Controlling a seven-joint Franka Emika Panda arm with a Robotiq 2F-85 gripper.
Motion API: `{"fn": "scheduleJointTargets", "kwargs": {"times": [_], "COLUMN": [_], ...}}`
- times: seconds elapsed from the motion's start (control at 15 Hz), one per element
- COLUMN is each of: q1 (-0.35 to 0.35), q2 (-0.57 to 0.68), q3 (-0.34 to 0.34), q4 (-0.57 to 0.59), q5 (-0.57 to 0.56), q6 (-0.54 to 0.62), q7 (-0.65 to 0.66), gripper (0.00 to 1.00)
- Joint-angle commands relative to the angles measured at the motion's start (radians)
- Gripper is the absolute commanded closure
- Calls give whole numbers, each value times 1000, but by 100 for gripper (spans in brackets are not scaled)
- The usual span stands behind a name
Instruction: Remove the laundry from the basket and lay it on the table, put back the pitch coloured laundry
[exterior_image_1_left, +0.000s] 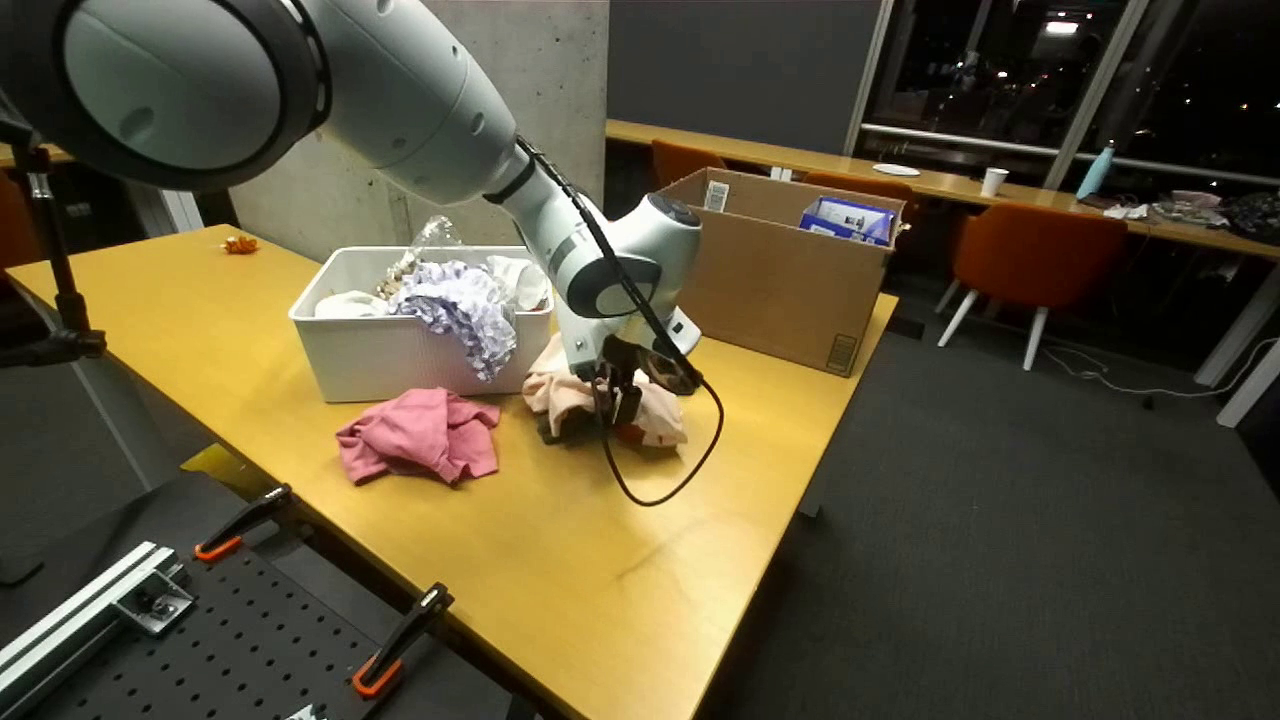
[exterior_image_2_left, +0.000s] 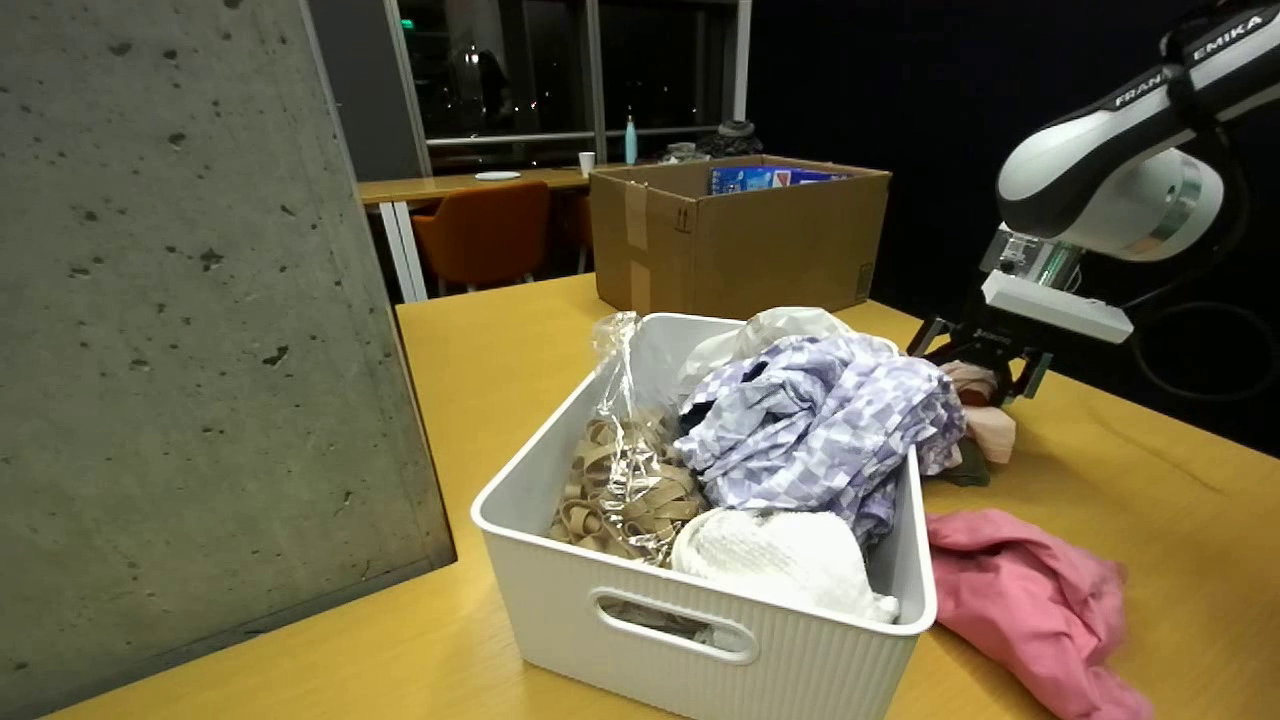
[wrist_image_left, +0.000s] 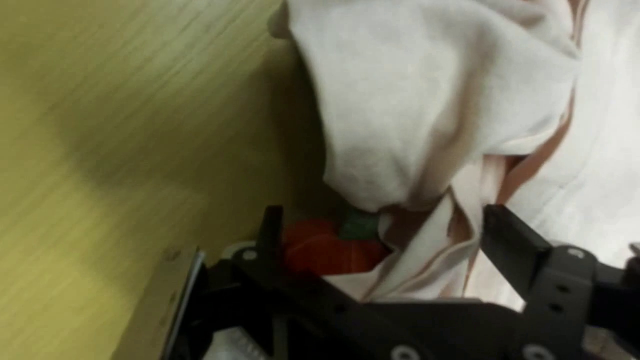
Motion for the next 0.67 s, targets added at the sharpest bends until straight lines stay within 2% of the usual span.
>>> {"fn": "scheduleJointTargets", "kwargs": {"times": [0.0,0.13,0.4,0.6], "q1": [32,28,21,24], "q2": [34,63,117,109], "q3": [-21,-14,-14,-15], "q4": [71,106,146,130], "q5": [-42,-46,-58,-58], "q6": [-6,-31,-30,-12], "q7": [54,60,59,62], "gripper": [0,26,58,79]}}
